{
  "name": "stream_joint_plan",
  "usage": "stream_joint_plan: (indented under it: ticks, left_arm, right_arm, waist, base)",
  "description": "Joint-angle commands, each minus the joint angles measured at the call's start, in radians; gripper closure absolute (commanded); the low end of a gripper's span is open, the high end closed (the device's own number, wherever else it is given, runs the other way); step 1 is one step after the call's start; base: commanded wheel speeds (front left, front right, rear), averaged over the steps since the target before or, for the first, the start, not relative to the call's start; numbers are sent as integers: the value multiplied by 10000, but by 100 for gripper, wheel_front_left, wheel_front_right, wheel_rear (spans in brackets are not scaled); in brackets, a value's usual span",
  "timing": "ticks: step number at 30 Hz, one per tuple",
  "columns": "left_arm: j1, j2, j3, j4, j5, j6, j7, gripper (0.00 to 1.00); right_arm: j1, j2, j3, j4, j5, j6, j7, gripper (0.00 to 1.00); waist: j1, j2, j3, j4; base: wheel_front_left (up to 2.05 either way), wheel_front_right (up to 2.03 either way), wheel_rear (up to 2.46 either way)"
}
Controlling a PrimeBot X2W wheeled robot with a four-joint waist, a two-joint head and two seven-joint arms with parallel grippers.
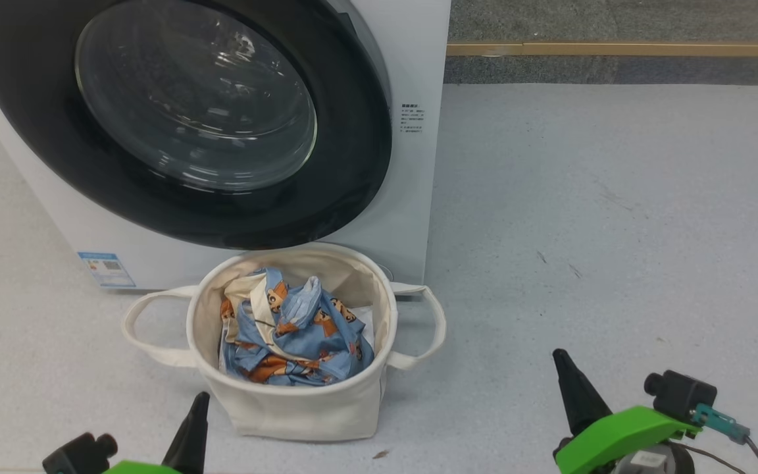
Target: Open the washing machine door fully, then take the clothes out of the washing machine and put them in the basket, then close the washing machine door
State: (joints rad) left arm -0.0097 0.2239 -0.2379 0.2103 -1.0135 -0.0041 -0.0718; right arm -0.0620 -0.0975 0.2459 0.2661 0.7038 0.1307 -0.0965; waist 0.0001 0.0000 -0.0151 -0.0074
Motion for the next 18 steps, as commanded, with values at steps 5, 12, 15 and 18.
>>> stream_joint_plan:
  ticks: [5, 12, 15, 18]
  left_arm:
    - [-536, -45, 464, -221, -454, -178, 132, 100]
    - [-576, -198, 742, -172, -970, -279, 287, 100]
    - [-586, -236, 812, -159, -1099, -304, 326, 100]
    - [-601, -294, 917, -140, -1292, -342, 384, 100]
  right_arm:
    - [-459, -13, -234, -314, 718, 0, 131, 100]
    - [-455, 0, -502, -307, 1529, 0, 278, 100]
    - [-454, 4, -571, -305, 1731, 0, 316, 100]
    - [-453, 10, -673, -303, 2034, 0, 373, 100]
  waist:
    - [-1, 0, 11, 4]
    - [-1, 0, 27, 11]
    - [-1, 0, 31, 12]
    - [-1, 0, 37, 15]
  base:
    - [0, 0, 0]
    - [0, 0, 0]
    - [0, 0, 0]
    - [0, 0, 0]
